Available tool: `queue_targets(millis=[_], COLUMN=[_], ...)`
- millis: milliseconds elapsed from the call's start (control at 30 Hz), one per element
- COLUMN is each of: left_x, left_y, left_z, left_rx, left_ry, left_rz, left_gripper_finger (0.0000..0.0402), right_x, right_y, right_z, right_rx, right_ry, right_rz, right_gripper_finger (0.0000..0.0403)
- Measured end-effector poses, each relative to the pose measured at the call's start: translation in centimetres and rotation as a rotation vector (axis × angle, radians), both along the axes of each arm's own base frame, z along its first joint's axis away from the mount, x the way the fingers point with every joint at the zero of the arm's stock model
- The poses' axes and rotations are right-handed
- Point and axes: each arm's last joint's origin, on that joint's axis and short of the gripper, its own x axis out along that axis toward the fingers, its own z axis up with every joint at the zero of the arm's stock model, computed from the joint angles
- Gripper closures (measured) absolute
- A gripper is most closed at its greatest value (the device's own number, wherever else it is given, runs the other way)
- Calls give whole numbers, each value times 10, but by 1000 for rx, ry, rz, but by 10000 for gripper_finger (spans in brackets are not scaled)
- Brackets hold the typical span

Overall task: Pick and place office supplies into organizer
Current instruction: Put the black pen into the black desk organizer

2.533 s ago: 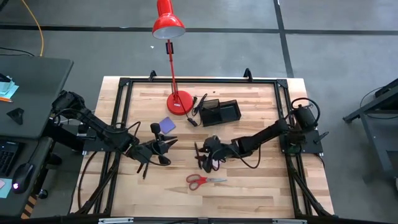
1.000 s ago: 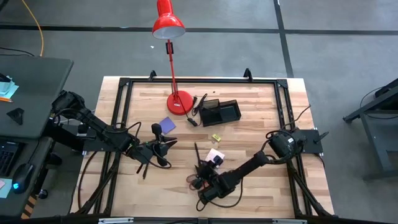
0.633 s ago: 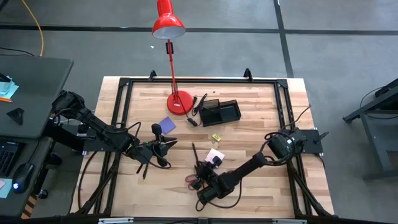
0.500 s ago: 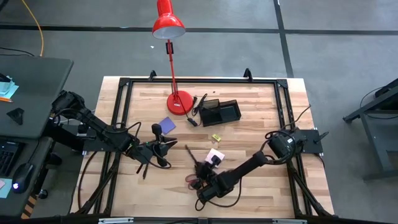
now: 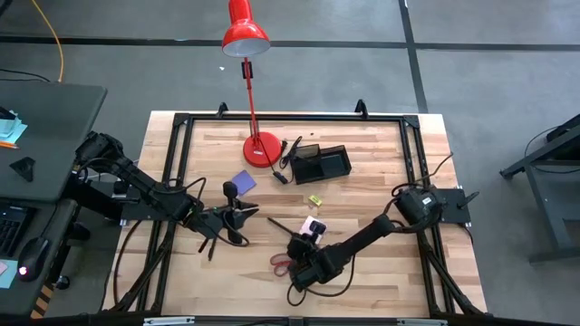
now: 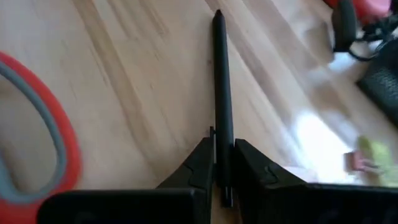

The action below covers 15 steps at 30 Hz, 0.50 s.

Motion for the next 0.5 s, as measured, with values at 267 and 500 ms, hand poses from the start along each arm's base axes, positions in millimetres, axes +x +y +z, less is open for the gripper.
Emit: queue_targets(millis=[267,500], left_x=[4,18], left_y=[-1,22], left_z=[3,5], left_rx=[-102,-274], left_ry=[-12,83], left_rz=[-73,-111], left_gripper_finger=[353,308], right_x=[-6,-11], right_y=[-6,-4], right_z=[16,16], right_rx=[-92,-156], right_ry=[123,208], right_rz=[73,138], right_gripper_finger=[382,398])
